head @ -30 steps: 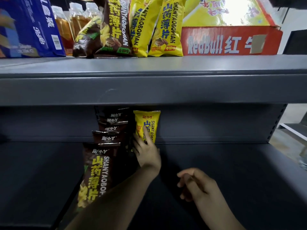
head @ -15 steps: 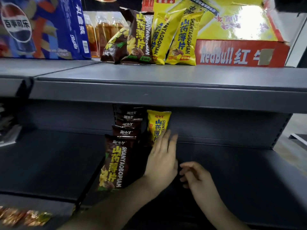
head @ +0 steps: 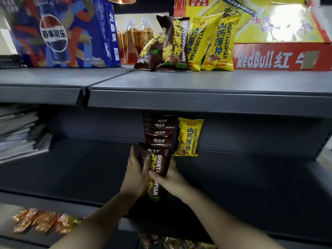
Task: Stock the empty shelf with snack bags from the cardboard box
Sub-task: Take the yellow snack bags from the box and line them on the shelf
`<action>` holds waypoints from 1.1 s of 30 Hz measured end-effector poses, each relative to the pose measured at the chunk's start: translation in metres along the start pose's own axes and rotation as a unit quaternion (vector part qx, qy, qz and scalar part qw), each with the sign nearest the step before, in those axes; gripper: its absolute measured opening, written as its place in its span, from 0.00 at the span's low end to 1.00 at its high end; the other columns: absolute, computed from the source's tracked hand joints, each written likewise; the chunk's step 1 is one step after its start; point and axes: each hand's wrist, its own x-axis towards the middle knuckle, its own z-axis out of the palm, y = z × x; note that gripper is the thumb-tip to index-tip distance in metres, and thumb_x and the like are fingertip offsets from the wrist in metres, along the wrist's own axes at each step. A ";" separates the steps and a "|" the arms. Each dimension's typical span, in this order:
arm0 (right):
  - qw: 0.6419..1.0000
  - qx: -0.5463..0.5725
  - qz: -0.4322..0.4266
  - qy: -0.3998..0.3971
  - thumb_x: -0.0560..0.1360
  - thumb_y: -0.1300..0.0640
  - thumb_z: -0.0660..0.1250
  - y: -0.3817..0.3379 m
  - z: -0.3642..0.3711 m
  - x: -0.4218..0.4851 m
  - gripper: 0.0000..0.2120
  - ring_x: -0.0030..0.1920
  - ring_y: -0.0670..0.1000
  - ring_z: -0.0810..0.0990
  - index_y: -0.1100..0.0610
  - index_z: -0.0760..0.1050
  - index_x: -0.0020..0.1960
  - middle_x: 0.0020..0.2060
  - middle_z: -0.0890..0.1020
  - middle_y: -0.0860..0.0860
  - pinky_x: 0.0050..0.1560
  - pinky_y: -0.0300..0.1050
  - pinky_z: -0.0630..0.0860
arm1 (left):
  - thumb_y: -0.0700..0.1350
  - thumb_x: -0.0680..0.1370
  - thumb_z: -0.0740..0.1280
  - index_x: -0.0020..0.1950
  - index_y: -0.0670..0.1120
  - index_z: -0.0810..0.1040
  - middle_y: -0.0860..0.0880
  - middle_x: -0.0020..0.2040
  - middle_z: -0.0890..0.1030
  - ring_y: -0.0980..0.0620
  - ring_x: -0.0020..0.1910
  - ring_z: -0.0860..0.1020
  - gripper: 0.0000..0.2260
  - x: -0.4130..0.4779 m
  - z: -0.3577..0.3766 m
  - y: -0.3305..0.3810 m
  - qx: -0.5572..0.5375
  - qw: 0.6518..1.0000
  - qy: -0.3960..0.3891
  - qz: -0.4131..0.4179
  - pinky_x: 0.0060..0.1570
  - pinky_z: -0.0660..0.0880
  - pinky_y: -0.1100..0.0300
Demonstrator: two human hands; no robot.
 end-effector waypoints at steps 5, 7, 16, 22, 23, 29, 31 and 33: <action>0.998 -0.010 0.021 0.053 0.63 0.36 0.72 0.012 0.020 0.016 0.49 0.65 0.48 0.73 0.48 0.52 0.76 0.64 0.73 0.45 0.66 0.49 0.72 | 0.58 0.79 0.51 0.71 0.59 0.58 0.53 0.64 0.73 0.54 0.63 0.73 0.20 0.006 -0.003 0.000 -0.195 0.977 -0.047 -0.068 0.61 0.69 0.60; 0.997 -0.026 0.030 0.062 0.58 0.29 0.67 0.017 0.026 0.022 0.53 0.67 0.50 0.72 0.48 0.51 0.76 0.66 0.73 0.47 0.67 0.53 0.71 | 0.57 0.80 0.50 0.71 0.59 0.59 0.54 0.62 0.75 0.55 0.61 0.75 0.19 0.011 -0.005 -0.001 -0.218 0.972 -0.058 -0.069 0.58 0.70 0.61; 0.992 -0.086 0.017 0.094 0.59 0.23 0.61 0.015 0.023 0.026 0.51 0.68 0.50 0.68 0.47 0.56 0.75 0.68 0.71 0.48 0.68 0.54 0.68 | 0.58 0.78 0.48 0.71 0.53 0.61 0.52 0.59 0.75 0.52 0.59 0.75 0.22 0.013 -0.009 -0.001 -0.186 0.982 -0.011 -0.029 0.55 0.70 0.58; 0.985 -0.131 0.033 0.110 0.78 0.46 0.62 -0.005 -0.037 -0.008 0.13 0.48 0.50 0.78 0.56 0.75 0.51 0.45 0.80 0.50 0.46 0.41 0.72 | 0.50 0.82 0.51 0.74 0.44 0.61 0.49 0.76 0.58 0.55 0.74 0.57 0.21 0.015 -0.029 0.038 -0.059 0.985 0.121 0.109 0.70 0.56 0.62; 0.982 -0.137 0.035 0.126 0.78 0.48 0.62 -0.006 -0.050 -0.015 0.13 0.48 0.51 0.79 0.57 0.77 0.50 0.45 0.81 0.52 0.47 0.43 0.73 | 0.47 0.82 0.53 0.72 0.44 0.64 0.50 0.76 0.59 0.57 0.74 0.58 0.19 0.015 -0.030 0.051 -0.050 0.980 0.120 0.149 0.70 0.56 0.63; 0.969 -0.155 0.072 0.176 0.78 0.49 0.63 -0.007 -0.109 -0.074 0.12 0.52 0.53 0.80 0.57 0.78 0.48 0.47 0.83 0.54 0.53 0.47 0.74 | 0.51 0.77 0.51 0.59 0.48 0.75 0.51 0.52 0.82 0.49 0.49 0.81 0.18 -0.022 0.000 0.131 0.020 0.964 0.042 0.260 0.48 0.76 0.55; 0.969 -0.160 0.073 0.172 0.79 0.48 0.61 -0.007 -0.129 -0.106 0.10 0.50 0.51 0.79 0.53 0.77 0.46 0.45 0.82 0.50 0.51 0.45 0.74 | 0.54 0.74 0.49 0.53 0.49 0.76 0.53 0.46 0.83 0.47 0.45 0.82 0.19 -0.044 0.025 0.148 0.045 0.958 0.022 0.281 0.42 0.77 0.52; 0.971 -0.151 0.078 0.166 0.79 0.48 0.60 -0.005 -0.148 -0.142 0.10 0.46 0.48 0.78 0.49 0.75 0.42 0.40 0.79 0.45 0.45 0.41 0.72 | 0.55 0.73 0.48 0.52 0.52 0.74 0.51 0.42 0.84 0.44 0.42 0.82 0.18 -0.069 0.055 0.161 0.063 0.955 -0.017 0.290 0.40 0.78 0.50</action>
